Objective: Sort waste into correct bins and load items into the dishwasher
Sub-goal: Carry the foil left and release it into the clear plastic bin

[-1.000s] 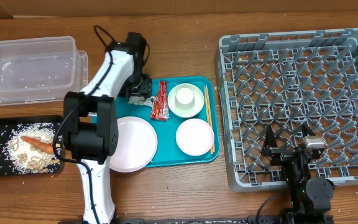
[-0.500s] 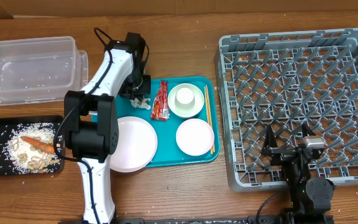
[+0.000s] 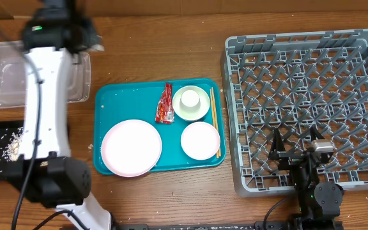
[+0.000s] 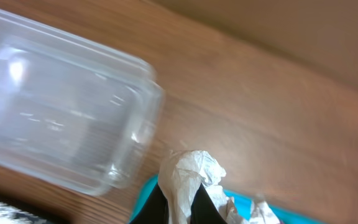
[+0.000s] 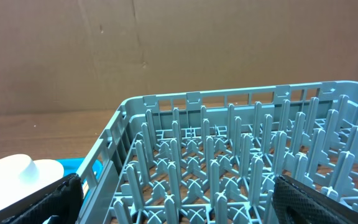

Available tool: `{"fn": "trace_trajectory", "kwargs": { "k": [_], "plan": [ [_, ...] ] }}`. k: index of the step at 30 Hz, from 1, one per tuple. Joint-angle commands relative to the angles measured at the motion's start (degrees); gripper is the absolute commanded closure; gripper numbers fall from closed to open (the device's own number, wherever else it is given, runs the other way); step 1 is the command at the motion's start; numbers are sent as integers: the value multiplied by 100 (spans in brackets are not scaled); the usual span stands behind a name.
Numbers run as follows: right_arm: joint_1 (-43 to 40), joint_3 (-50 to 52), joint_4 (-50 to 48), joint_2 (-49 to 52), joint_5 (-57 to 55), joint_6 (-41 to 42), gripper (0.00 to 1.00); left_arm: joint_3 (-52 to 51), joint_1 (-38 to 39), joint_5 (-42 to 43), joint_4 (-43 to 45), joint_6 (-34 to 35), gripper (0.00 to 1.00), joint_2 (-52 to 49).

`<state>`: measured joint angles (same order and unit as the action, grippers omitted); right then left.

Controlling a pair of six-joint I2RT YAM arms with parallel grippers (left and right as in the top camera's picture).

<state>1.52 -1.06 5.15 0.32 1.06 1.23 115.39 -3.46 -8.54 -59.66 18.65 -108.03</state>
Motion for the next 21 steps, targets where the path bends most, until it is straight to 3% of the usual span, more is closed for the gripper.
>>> {"fn": "trace_trajectory", "kwargs": {
  "k": [1, 5, 6, 7, 8, 9, 16, 21],
  "plan": [
    [2, 59, -33, -13, -13, -39, 0, -59, -472, -293, 39, 219, 96, -258],
    [2, 59, -33, -13, -13, -39, 0, -61, -813, -334, 149, 212, 93, -702],
    [2, 59, -33, -13, -13, -39, 0, -59, -876, -374, 190, 208, 80, -824],
    [2, 59, -33, -13, -13, -39, 0, -59, -946, -396, 208, 184, 47, -953],
    [2, 59, -33, -13, -13, -39, 0, -59, -1016, -407, 208, 127, 22, -1080],
    [2, 59, -33, -13, -13, -39, 0, -59, -1069, -404, 195, 61, 18, -1161],
    [2, 59, -33, -13, -13, -39, 0, 22, -1351, -409, 83, 68, 27, -1040],
    [2, 59, -33, -13, -13, -37, 0, 61, -1357, -184, 33, 157, 27, -431]
  ]
}}
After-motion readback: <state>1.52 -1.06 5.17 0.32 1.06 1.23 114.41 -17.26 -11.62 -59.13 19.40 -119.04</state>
